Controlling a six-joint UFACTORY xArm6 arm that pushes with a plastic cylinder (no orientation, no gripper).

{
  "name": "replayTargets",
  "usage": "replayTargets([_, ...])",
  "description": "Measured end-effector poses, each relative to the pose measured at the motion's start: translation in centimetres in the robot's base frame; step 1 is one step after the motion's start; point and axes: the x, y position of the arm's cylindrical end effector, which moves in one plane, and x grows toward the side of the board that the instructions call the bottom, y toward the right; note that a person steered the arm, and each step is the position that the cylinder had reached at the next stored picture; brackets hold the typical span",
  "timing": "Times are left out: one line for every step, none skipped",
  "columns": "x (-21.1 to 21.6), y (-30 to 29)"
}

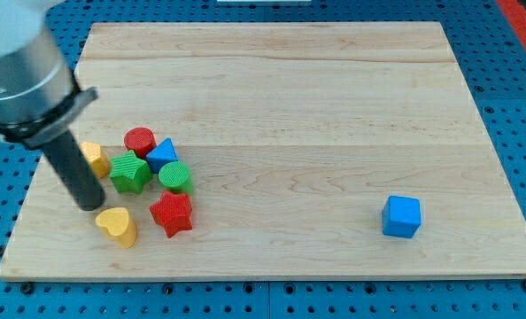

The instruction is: Push the yellow heart into the red star

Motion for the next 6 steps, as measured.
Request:
replayTargets([2.4, -0.3])
replayTargets([2.6, 3.7])
replayTargets([2.5, 7.7])
replayTargets([2.2, 2.0])
replayTargets([8.3, 1.6])
replayTargets([8.5, 7.3])
